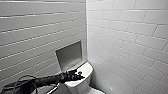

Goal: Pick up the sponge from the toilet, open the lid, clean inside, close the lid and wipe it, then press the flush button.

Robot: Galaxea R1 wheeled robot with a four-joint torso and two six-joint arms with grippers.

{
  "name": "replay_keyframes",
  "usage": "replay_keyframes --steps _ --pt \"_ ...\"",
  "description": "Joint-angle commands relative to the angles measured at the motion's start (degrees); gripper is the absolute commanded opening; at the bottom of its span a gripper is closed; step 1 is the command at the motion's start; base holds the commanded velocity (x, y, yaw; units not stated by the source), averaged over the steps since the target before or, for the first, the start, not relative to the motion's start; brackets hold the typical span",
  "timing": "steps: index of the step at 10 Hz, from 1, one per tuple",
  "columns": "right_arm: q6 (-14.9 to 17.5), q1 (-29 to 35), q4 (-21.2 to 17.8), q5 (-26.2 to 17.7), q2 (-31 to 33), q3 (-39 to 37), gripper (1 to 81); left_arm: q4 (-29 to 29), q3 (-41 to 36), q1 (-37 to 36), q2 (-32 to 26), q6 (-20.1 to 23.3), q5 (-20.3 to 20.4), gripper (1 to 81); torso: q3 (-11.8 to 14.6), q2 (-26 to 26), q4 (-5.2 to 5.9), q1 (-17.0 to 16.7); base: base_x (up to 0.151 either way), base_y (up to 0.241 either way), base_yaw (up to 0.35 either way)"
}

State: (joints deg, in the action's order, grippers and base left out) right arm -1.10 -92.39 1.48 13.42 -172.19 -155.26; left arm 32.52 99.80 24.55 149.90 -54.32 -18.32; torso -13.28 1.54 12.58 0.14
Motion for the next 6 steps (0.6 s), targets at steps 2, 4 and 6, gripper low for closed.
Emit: replay_keyframes --steps 2,4,6 --pt "0.13 0.85 0.02 -3.23 -0.19 0.32 1.0 -1.31 0.47 -12.28 1.28 -0.35 -1.63 81.1 -7.05 0.00 1.95 0.00 0.000 0.000 0.000" --pt "0.13 0.76 -0.16 -3.22 -0.19 0.23 1.0 -1.85 0.83 -14.22 2.77 -0.35 -1.72 81.1 -10.55 -0.02 3.81 0.02 0.000 0.000 0.000" --pt "0.13 0.85 -0.07 -3.23 -0.19 0.32 1.0 -1.76 1.54 -15.45 4.36 -0.35 -2.86 81.1 -14.04 -0.06 6.20 0.05 0.000 0.000 0.000"
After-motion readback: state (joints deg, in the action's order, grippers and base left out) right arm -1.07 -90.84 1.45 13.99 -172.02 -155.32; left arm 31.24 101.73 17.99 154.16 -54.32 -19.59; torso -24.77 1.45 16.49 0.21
